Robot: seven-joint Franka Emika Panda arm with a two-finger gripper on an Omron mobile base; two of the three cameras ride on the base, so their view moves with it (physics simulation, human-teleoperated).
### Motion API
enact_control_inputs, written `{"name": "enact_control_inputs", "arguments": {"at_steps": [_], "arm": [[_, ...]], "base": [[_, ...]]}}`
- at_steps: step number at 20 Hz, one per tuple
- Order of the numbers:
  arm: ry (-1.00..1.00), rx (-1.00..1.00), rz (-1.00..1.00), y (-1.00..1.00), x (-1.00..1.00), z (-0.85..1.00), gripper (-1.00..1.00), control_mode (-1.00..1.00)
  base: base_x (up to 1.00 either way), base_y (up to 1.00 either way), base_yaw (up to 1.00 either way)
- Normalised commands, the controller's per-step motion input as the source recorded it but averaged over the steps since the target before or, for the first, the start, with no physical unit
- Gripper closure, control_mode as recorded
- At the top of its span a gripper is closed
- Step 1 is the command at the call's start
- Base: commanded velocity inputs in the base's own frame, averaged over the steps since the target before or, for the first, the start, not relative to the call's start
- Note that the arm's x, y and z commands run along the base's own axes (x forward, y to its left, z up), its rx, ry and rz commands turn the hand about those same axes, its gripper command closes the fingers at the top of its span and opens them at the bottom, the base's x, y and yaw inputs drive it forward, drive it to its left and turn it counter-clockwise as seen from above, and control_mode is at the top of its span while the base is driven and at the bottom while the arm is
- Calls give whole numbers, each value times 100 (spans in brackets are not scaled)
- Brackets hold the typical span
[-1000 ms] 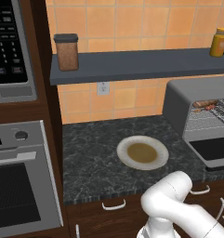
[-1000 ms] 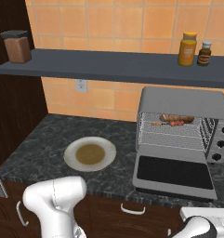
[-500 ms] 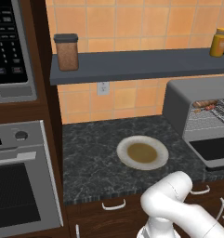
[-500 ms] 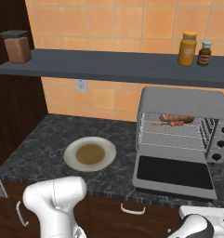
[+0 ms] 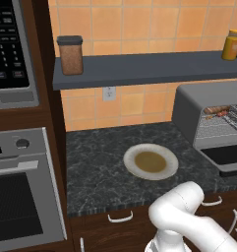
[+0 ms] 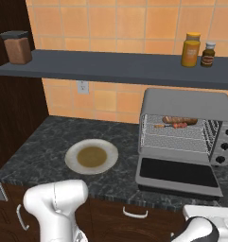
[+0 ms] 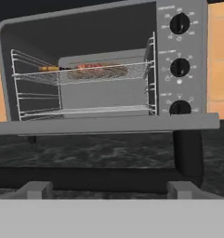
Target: Pick up the kebab skewer and baguette bread, and place them inside the toaster oven. Close the toaster oven door and start by setting the timer.
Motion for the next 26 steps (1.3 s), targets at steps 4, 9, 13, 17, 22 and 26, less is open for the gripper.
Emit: {"name": "enact_control_inputs", "arguments": {"at_steps": [4, 9, 13, 17, 22, 26], "arm": [[-7, 0, 0, 51, 51, 44, -100, -100], [-3, 0, 0, 54, 56, 36, -100, -100], [-3, 0, 0, 58, 59, 33, -100, -100], [0, 0, 0, 62, 67, 20, -100, -100], [0, -3, 0, 71, 78, 16, -100, -100], [0, -4, 0, 78, 85, 12, -100, -100]], "base": [[0, 0, 0], [0, 0, 0], [0, 0, 0], [0, 0, 0], [0, 0, 0], [0, 0, 0]]}}
